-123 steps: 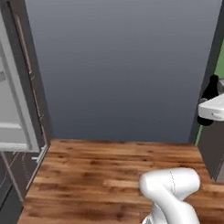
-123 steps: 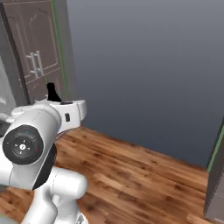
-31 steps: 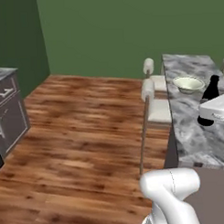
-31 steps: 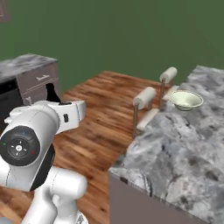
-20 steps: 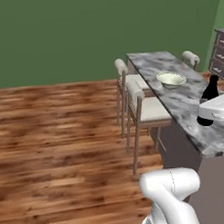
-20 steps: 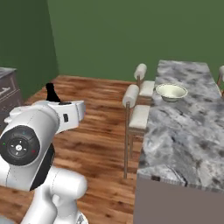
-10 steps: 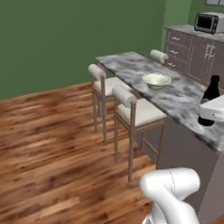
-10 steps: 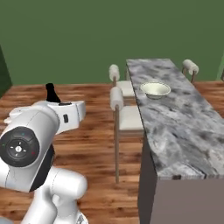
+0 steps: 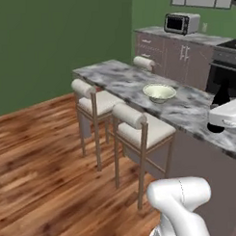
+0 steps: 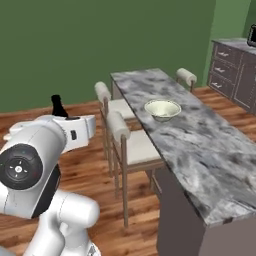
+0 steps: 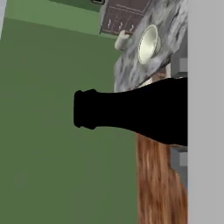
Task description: Open the fridge, grab two sodas, and place both sodas inside the bowl with ice on the dining counter.
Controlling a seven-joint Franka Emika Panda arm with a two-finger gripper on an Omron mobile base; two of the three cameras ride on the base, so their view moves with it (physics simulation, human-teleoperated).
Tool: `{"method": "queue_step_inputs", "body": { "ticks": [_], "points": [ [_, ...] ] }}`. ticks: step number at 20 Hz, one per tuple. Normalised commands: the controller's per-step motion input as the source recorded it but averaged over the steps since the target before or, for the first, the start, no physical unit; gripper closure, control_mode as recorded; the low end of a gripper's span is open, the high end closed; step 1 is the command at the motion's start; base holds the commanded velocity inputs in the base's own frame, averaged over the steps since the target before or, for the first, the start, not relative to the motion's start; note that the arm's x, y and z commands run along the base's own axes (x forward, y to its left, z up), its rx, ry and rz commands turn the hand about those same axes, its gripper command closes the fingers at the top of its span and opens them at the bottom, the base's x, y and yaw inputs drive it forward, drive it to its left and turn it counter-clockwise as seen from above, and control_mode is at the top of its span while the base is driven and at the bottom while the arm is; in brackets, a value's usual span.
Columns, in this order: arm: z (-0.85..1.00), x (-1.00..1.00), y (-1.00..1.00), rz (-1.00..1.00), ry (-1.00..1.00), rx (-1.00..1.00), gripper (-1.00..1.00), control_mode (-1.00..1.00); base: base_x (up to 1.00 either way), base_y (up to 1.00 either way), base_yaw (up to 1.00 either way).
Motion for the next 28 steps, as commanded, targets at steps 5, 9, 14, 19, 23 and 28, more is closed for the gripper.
{"method": "queue_step_inputs", "body": {
  "ticks": [5, 9, 14, 19, 23, 28],
  "points": [
    [0.0, 0.0, 0.0, 0.0, 0.0, 0.0, 1.0, 1.0, 0.43, 0.6, -0.5],
    [0.0, 0.0, 0.0, 0.0, 0.0, 0.0, 1.0, 1.0, 0.38, 0.72, -0.5],
    [0.0, 0.0, 0.0, 0.0, 0.0, 0.0, 1.0, 1.0, 0.37, 0.68, -0.47],
    [0.0, 0.0, 0.0, 0.0, 0.0, 0.0, 1.0, 1.0, 0.38, 0.48, -0.46],
    [0.0, 0.0, 0.0, 0.0, 0.0, 0.0, 1.0, 1.0, 0.3, 0.59, -0.51],
    [0.0, 0.0, 0.0, 0.0, 0.0, 0.0, 1.0, 1.0, 0.37, 0.59, -0.51]
  ]
}}
